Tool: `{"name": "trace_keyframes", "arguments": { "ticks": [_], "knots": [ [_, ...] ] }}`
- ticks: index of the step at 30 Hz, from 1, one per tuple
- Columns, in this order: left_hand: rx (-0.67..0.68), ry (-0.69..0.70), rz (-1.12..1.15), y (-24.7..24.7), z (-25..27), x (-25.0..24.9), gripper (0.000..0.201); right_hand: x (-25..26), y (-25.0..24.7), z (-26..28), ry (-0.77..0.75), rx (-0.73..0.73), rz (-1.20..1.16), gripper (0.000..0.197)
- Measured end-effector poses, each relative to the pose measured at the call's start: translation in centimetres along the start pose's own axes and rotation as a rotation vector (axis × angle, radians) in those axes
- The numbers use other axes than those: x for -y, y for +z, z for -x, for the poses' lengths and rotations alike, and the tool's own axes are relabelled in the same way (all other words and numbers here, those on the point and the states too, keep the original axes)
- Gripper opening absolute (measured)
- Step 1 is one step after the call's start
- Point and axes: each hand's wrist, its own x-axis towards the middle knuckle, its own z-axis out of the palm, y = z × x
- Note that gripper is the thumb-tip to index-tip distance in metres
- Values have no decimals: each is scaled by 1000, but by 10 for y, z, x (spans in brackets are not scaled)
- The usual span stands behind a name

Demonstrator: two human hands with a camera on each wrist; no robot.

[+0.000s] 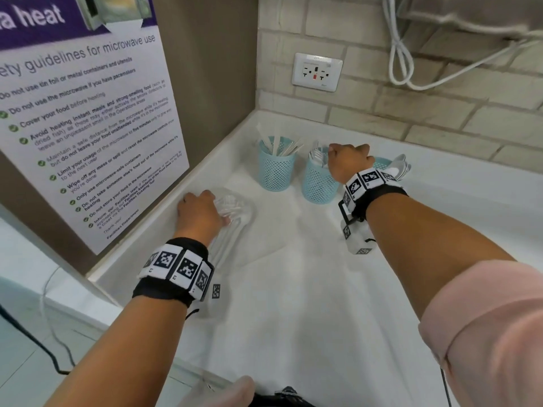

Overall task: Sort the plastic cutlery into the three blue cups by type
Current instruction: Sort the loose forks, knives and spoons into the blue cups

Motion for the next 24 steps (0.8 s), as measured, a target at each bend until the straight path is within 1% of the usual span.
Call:
{"name": "trace_keyframes", "arguments": {
  "ticks": [1,2,4,6,7,9,12,14,16,19,22,24],
  "knots": [
    [0,7,-41,1,2,-1,62,1,-3,0,8,29,6,42],
    [-3,14,-91,2,3,-2,59,2,-4,-1,18,21,17,43],
    [1,20,-116,1,4,-2,54,8,-3,-1,62,-104,-22,42],
    [44,37,10,-1,2,-1,49,12,-5,-1,97,-237,-128,40],
    [69,68,83,-2,0,0,46,13,-8,0,102,-267,-174,40],
    [125,127,144,-7,-5,2,42,11,-15,0,105,-305,-242,38],
    [158,197,252,-18,-9,-1,27,7,-25,1,124,-368,-325,36],
    [132,266,321,-29,-8,-13,18,5,-32,4,129,-405,-386,34],
    [116,354,390,-40,-2,-29,17,2,-40,6,118,-442,-434,34],
    [136,462,496,-49,10,-59,14,-4,-54,10,78,-489,-452,35],
    [197,614,465,-48,22,-93,20,-10,-64,14,52,-518,-497,35],
    [251,705,422,-42,28,-114,19,-15,-67,16,31,-538,-569,34]
  ]
}}
